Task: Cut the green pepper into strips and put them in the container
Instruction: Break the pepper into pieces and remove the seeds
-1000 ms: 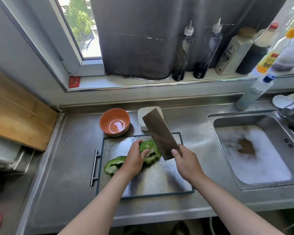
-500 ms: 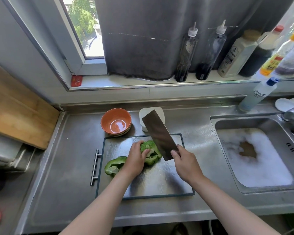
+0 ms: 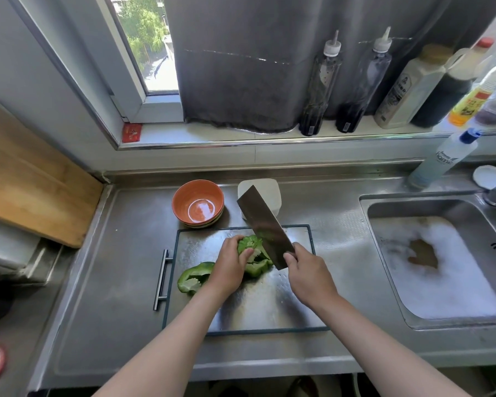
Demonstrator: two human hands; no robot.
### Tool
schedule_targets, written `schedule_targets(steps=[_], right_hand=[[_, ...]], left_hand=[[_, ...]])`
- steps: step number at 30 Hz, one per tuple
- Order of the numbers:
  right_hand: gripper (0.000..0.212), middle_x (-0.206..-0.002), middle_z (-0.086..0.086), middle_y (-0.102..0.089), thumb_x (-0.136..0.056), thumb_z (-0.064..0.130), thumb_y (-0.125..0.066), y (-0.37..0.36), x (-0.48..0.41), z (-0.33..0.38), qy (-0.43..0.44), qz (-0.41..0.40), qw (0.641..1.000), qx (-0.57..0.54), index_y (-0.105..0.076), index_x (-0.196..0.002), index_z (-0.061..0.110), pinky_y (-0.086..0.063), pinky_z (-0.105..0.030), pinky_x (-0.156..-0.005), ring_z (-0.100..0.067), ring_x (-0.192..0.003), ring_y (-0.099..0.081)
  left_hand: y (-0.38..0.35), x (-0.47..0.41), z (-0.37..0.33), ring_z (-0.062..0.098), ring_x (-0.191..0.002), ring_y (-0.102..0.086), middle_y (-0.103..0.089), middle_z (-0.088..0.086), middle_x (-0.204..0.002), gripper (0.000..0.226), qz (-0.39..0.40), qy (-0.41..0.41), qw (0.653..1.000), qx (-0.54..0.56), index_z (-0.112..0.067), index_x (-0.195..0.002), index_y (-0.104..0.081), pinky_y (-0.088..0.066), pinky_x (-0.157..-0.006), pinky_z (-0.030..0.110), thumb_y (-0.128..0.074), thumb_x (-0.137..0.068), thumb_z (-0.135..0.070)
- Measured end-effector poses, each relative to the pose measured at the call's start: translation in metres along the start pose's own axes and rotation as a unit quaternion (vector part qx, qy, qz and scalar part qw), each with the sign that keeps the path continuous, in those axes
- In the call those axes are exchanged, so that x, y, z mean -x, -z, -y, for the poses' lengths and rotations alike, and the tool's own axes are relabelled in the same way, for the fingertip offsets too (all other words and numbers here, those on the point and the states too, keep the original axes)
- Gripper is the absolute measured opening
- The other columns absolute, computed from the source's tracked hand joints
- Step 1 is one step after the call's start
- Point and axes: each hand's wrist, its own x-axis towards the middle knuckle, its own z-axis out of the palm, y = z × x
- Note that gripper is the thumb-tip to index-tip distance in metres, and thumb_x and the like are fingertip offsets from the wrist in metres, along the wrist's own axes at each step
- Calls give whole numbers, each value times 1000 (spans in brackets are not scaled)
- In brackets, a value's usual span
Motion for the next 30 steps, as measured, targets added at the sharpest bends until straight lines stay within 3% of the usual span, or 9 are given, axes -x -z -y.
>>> schedule_targets(steps=[8,12,16,19,23,27,30], right_hand=[[20,-76,2,-61,-104,25,-46,5,-4,-11,-8,33,999,-4,-55,-90,15,-49,-41,-68,-24,-75,-59],[23,-74,2,-59,-104,25,-47,6,-12,-6,-5,52,999,-3,-49,-81,24,-46,-38,-66,-22,-73,-57],[18,-80,-2,-65,-104,26,-46,12,-12,-16,-12,59,998,17,-56,-92,17,-52,-44,-72,-23,-77,-61],[18,-77,1,-63,-104,27,-45,12,-16,-12,3,45,999,29,-54,-90,20,-49,-41,-66,-21,-73,-60],[27,-71,9,-54,-105,26,-44,0,-18,1,14,32,999,11,-43,-78,30,-37,-29,-55,-14,-67,-52],[27,-71,11,-53,-105,25,-44,1,-16,-2,4,38,999,-5,-43,-79,33,-37,-27,-55,-8,-66,-50],[23,-71,10,-54,-105,26,-44,2,-20,-2,7,35,999,14,-44,-83,31,-35,-29,-55,-13,-67,-52]], left_hand=[[1,-5,1,12,-110,-49,-51,0,-117,31,12,-5,1000,4,-12,-128,-52,-31,-89,13,-56,-100,-25],[3,-4,2,8,-106,-47,-51,-1,-116,32,2,4,1000,7,-10,-129,-51,-29,-84,9,-56,-100,-23],[2,-8,-3,8,-105,-47,-51,-3,-114,27,9,7,1000,15,-14,-124,-52,-29,-82,7,-58,-100,-23],[0,-10,-8,6,-102,-47,-49,-9,-105,16,10,-5,1000,14,-23,-112,-50,-31,-79,0,-59,-99,-20],[-1,-8,-8,7,-104,-48,-51,-6,-110,24,-1,7,1000,24,-15,-121,-53,-29,-80,7,-60,-99,-21],[0,-9,-7,9,-105,-49,-51,-6,-111,26,4,18,999,33,-16,-122,-53,-30,-80,8,-60,-99,-22],[-5,-8,-12,7,-107,-49,-51,-6,-113,28,17,9,999,28,-16,-124,-53,-31,-81,7,-60,-98,-24]])
